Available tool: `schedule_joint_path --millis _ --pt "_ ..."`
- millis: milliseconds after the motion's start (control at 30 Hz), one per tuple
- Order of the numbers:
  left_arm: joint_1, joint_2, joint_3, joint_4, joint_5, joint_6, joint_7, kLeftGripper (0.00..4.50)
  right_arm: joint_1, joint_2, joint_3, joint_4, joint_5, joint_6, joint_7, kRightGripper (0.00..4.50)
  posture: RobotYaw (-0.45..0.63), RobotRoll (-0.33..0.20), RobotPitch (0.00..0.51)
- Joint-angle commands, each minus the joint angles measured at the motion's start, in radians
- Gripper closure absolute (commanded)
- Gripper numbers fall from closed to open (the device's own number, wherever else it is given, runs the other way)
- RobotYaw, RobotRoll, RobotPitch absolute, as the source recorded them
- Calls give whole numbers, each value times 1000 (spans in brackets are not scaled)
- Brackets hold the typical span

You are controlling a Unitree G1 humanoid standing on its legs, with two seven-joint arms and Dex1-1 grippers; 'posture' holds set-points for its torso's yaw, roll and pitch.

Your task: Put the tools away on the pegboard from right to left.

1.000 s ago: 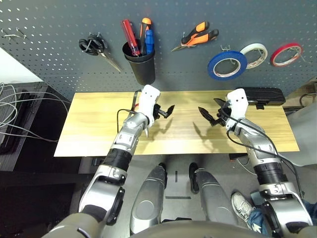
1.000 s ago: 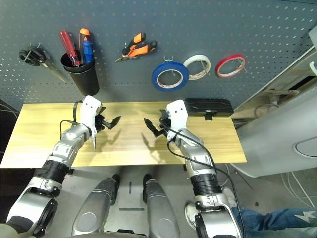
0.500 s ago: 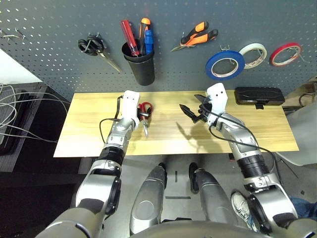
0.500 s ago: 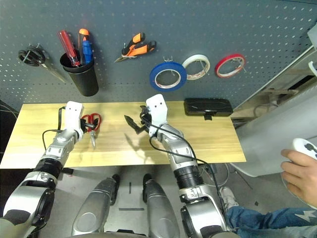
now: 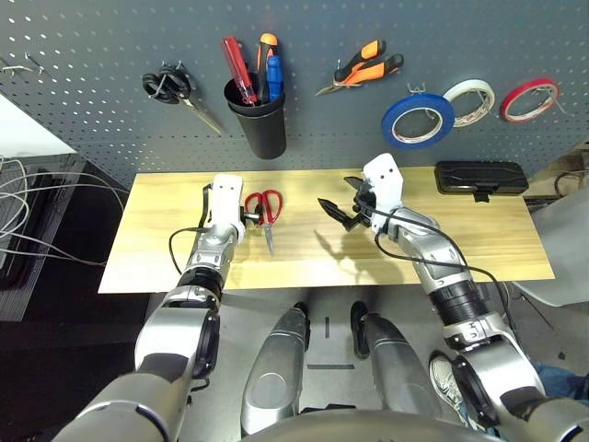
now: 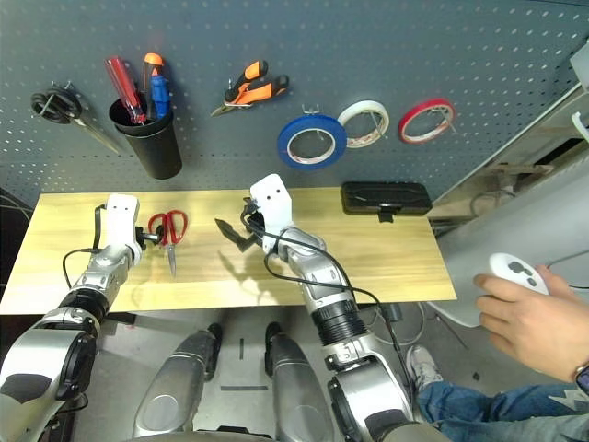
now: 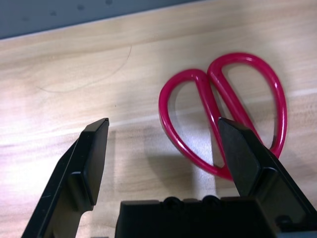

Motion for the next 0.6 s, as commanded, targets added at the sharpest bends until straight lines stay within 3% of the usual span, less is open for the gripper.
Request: schedule_joint_path --millis 33,200,300,600 --pt "19 -5 3 48 15 -4 10 24 29 2 26 -44 -8 28 9 0 -11 0 264" --pt "17 -11 -3 76 23 34 3 24 43 -4 36 -88 -7 55 12 0 -21 0 263" --pt "15 -18 -1 89 22 75 -6 592 45 -6 37 -105 -4 69 11 0 -26 0 267" --pt "25 -26 26 110 0 195 -38 3562 50 -8 37 -120 -5 84 8 0 -32 0 271"
